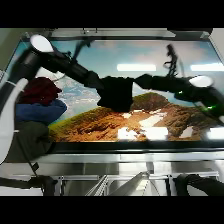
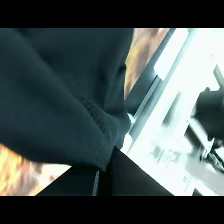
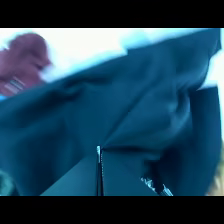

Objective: Fold the shirts.

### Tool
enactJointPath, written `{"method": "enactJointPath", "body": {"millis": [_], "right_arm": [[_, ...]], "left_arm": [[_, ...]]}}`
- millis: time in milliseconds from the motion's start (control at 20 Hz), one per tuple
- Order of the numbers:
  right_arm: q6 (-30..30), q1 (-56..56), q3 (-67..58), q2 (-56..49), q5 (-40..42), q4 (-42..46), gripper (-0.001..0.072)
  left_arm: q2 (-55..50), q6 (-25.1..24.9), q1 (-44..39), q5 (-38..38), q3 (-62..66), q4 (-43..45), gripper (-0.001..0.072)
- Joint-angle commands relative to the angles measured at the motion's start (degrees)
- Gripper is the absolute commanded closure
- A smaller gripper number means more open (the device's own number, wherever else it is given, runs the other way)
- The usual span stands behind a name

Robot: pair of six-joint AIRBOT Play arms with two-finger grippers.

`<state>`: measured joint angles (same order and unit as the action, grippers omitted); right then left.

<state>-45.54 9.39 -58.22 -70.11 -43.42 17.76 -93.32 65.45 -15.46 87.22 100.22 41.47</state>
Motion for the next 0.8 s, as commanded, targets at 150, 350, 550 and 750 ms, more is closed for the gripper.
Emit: {"method": "enactJointPath", "body": {"millis": [150, 350, 550, 750], "right_arm": [[5.29, -0.74, -8.04, 30.99, -0.22, -0.26, 0.0693], [4.98, -0.74, -11.52, 39.23, 2.56, 7.26, 0.0693], [1.07, -0.74, -11.5, 29.2, -3.72, 10.34, 0.0692], [-3.39, -0.76, -11.47, 11.37, -9.18, 13.64, 0.0692]], "left_arm": [[16.28, 3.15, -2.25, -4.61, 16.17, -13.27, 0.0704], [25.77, 3.23, -6.86, -16.13, 15.06, -5.27, 0.0678], [27.89, 6.14, -8.79, -19.23, 0.63, 4.48, 0.0678], [21.66, 6.14, -4.98, -19.08, -10.21, 4.48, 0.0678]]}}
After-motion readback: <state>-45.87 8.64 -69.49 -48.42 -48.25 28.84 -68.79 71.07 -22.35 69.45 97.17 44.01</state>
